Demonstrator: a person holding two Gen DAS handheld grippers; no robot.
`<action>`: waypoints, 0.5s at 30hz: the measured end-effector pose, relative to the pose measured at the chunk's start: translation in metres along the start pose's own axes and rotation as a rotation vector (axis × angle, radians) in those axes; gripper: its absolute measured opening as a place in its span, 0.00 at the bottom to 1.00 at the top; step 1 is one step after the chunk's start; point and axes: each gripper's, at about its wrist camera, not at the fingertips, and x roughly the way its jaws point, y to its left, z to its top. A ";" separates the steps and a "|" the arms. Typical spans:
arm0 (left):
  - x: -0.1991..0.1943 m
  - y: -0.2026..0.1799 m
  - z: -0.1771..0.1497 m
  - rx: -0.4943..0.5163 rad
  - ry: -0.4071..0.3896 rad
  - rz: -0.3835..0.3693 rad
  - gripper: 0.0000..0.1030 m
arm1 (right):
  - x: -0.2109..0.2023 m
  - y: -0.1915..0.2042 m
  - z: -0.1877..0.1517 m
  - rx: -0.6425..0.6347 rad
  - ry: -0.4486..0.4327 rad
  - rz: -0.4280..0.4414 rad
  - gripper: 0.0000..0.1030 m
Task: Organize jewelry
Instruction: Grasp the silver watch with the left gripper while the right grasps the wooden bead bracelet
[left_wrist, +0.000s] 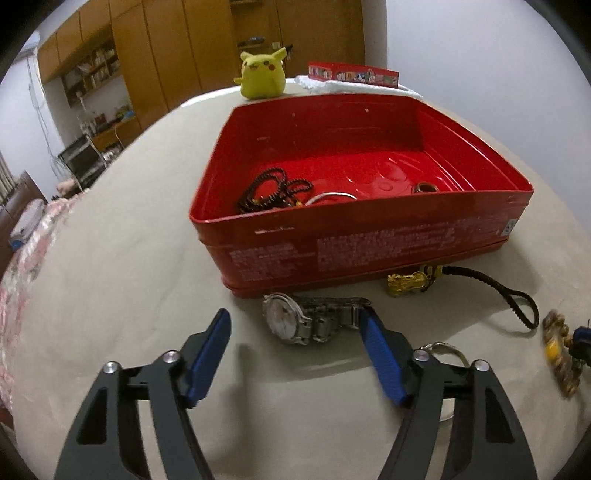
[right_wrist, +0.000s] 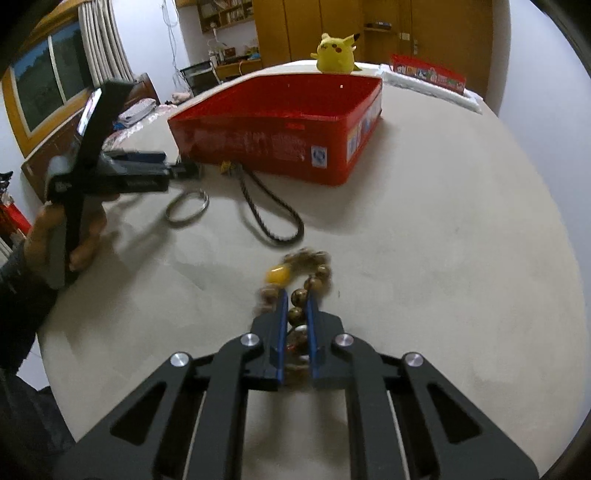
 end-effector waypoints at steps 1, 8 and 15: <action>0.001 0.001 0.001 -0.005 0.001 -0.004 0.70 | -0.001 -0.001 0.003 0.003 -0.003 0.002 0.08; 0.005 0.003 -0.001 -0.023 0.011 -0.020 0.34 | 0.001 0.000 0.010 -0.004 0.010 0.019 0.08; -0.006 0.007 -0.006 -0.044 -0.017 -0.013 0.23 | -0.005 -0.001 0.013 0.011 -0.006 0.019 0.08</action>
